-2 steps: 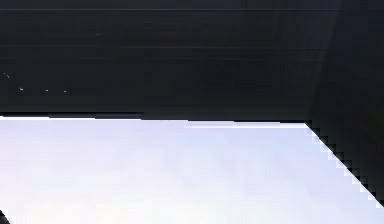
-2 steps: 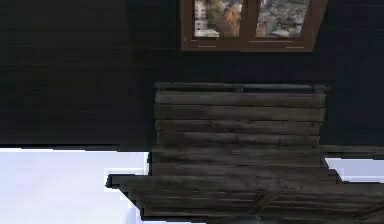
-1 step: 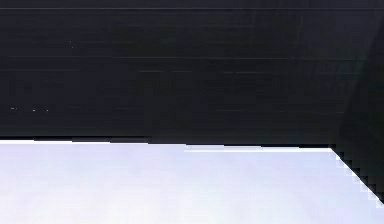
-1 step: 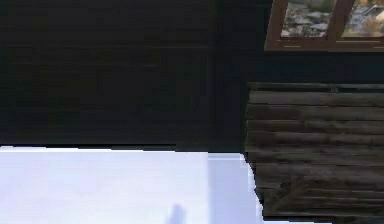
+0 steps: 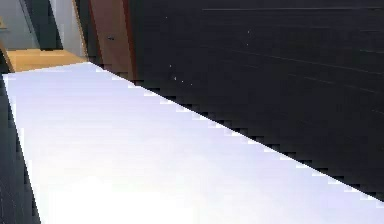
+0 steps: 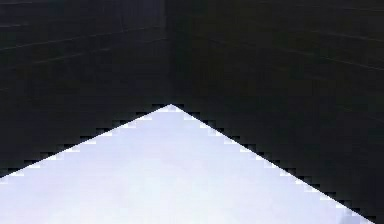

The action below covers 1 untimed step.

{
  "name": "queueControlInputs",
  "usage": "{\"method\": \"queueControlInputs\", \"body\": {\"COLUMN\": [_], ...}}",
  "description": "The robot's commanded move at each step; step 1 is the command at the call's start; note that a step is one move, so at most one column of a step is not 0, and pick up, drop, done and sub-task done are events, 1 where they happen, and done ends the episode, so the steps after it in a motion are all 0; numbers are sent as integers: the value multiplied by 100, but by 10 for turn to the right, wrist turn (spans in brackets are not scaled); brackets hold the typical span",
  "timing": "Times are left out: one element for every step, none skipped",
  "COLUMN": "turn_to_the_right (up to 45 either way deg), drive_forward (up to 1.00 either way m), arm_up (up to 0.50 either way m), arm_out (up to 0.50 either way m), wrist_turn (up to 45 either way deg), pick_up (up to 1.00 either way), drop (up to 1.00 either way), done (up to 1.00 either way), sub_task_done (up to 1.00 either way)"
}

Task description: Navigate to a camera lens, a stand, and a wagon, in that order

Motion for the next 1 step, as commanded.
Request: {"method": "queueControlInputs", "body": {"turn_to_the_right": [-240], "drive_forward": [0], "arm_up": [0], "arm_out": [0], "wrist_turn": [0], "pick_up": [0], "drop": [0], "done": [0], "sub_task_done": [0]}}
